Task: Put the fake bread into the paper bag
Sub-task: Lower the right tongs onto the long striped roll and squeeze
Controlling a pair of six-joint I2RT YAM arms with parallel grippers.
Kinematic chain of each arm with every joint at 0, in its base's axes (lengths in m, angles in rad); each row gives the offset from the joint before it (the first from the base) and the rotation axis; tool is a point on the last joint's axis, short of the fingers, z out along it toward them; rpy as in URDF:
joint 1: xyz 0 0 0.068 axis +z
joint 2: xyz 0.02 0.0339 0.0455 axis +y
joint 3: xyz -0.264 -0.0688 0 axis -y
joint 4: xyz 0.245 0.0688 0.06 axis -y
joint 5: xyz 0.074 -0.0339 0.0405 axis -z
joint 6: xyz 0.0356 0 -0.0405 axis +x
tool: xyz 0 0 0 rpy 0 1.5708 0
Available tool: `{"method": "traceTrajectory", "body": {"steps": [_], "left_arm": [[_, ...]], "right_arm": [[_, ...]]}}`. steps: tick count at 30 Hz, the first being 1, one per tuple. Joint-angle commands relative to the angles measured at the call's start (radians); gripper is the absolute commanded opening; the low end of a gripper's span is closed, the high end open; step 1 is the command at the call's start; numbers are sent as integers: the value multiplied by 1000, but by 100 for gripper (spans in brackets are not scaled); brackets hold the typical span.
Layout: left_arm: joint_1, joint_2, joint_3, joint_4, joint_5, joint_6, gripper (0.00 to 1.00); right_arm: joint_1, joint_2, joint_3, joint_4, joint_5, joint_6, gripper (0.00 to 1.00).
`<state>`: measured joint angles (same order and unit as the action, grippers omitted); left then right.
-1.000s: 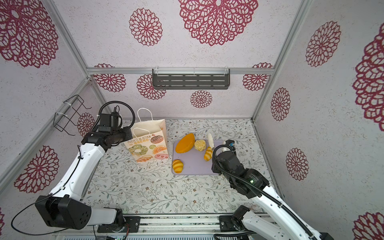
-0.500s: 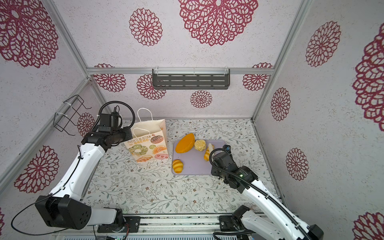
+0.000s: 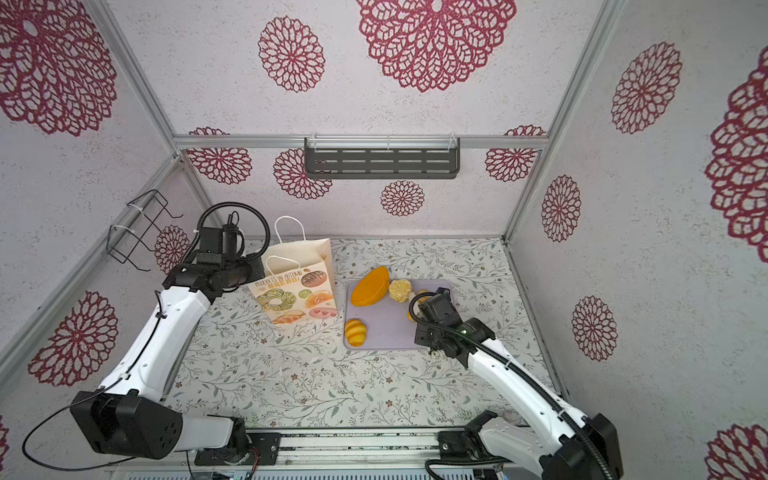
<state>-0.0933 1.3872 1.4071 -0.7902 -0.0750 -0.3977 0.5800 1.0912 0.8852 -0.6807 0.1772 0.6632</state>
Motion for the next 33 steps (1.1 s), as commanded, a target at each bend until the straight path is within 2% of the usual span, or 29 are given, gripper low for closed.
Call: {"method": "traceTrajectory", "body": {"steps": [1, 23, 30, 33], "left_arm": [[7, -11, -2, 26, 3, -1, 0], [5, -17, -2, 26, 9, 0, 0], [6, -17, 0, 26, 16, -2, 0], [6, -18, -1, 26, 16, -2, 0]], "right_arm": [[-20, 15, 21, 54, -26, -33, 56], [-75, 265, 135, 43, -102, -119, 52], [-79, 313, 149, 22, -79, -146, 41], [-83, 327, 153, 14, -76, -156, 33]]}}
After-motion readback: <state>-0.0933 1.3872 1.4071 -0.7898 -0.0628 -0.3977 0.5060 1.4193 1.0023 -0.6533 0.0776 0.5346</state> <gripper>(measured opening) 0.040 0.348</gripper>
